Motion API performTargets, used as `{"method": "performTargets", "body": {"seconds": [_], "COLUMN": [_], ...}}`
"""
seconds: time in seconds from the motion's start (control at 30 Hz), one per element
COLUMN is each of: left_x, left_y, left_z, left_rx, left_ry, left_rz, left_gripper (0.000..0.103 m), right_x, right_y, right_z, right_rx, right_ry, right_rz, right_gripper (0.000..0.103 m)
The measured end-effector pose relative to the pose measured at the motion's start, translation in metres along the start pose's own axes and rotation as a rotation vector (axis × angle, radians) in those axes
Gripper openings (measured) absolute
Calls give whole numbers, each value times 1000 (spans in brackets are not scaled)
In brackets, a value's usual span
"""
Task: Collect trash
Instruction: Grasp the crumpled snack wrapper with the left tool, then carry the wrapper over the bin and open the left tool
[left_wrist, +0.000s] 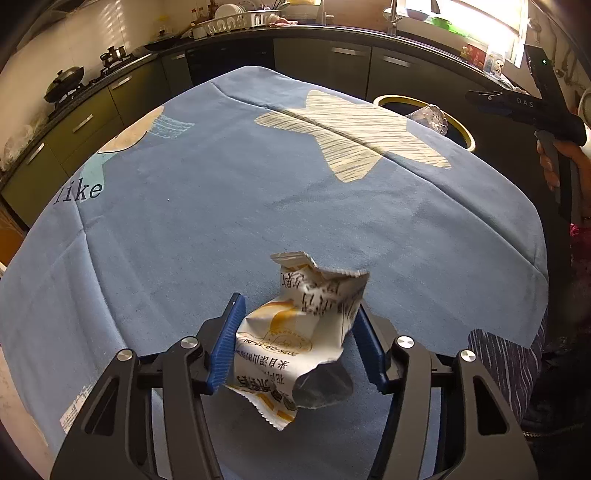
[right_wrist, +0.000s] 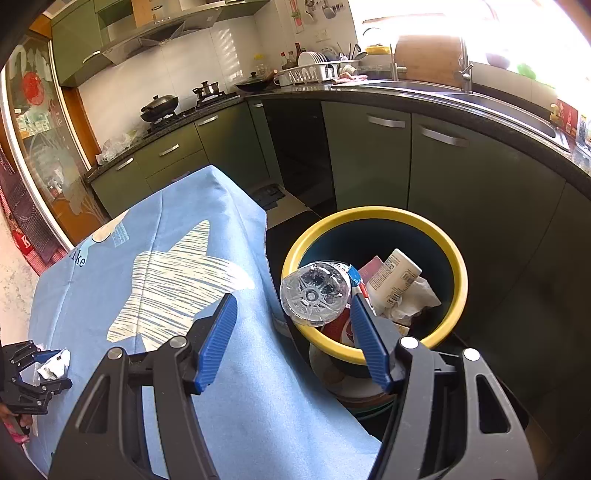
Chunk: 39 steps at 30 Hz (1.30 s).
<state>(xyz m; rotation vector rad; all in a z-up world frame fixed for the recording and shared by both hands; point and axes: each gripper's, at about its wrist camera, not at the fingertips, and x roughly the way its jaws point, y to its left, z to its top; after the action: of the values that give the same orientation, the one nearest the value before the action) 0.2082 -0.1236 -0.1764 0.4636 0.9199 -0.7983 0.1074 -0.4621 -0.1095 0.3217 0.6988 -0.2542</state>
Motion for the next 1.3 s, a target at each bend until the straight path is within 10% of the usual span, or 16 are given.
{"method": "performTargets", "body": {"seconds": [0.6, 1.0, 1.3], "left_x": [-51, -22, 76], "left_y": [-65, -165, -233], "left_z": [66, 207, 310], "left_rx": [80, 254, 262], "left_ry": [-134, -185, -77], "left_rz": [-109, -291, -403], "left_gripper": [53, 53, 54], "right_x": [-22, -54, -54], "right_y": [-26, -118, -167], "right_z": [2, 1, -12], "right_rx": [23, 172, 252], "right_ry": [-44, -109, -87], "right_rz": [25, -61, -112], "right_gripper": [61, 61, 61]}}
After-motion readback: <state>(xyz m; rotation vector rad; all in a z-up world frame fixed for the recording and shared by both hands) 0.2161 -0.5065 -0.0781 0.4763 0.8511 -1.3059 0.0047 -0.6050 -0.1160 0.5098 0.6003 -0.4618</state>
